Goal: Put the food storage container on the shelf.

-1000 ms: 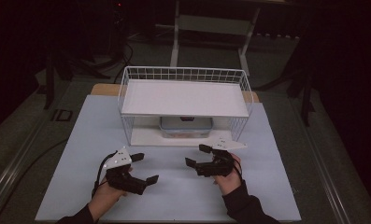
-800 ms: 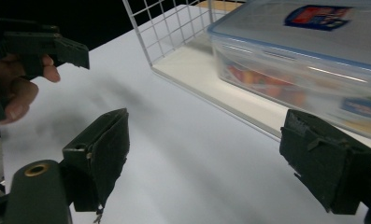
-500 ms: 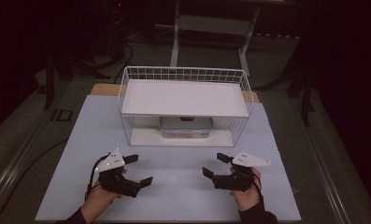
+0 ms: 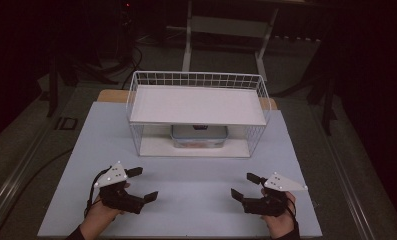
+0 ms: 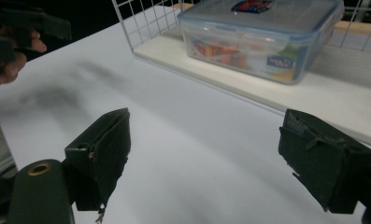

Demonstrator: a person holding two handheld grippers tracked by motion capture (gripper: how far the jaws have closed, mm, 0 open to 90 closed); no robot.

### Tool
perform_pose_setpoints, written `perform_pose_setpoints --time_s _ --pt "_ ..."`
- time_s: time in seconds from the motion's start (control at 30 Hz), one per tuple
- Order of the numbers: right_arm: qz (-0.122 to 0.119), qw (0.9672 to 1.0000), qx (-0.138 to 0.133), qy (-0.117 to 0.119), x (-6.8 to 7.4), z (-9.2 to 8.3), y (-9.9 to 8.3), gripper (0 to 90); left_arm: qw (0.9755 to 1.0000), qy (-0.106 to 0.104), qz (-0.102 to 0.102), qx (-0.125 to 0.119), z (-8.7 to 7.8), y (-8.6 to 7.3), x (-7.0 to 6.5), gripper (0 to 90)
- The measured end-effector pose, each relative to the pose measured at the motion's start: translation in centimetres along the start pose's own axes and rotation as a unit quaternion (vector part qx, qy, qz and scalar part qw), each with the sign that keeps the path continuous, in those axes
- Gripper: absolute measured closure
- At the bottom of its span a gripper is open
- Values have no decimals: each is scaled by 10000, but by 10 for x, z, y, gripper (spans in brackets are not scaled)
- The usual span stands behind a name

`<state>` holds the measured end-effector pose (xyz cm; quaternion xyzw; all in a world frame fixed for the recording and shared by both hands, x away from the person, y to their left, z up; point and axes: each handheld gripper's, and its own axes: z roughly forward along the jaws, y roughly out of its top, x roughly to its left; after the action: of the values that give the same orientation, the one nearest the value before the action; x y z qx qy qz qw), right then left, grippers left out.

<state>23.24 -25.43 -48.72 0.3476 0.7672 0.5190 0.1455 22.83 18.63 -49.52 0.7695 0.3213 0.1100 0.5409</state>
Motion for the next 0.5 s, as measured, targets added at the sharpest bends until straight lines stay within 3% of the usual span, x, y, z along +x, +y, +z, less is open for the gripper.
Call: perform_pose_setpoints --time_s 0.07,0.27,0.5 --pt "13 10000 6 -8 -3 -7 -5 167 9999 119 19 -44 -5 -4 0 7" --pt "-57 9999 -8 -121 -7 -20 -13 180 9998 149 -72 -83 -11 -8 4 7" --pt "72 9998 -152 -81 -18 -28 -18 179 9997 241 -1 -68 -18 -15 7 7"
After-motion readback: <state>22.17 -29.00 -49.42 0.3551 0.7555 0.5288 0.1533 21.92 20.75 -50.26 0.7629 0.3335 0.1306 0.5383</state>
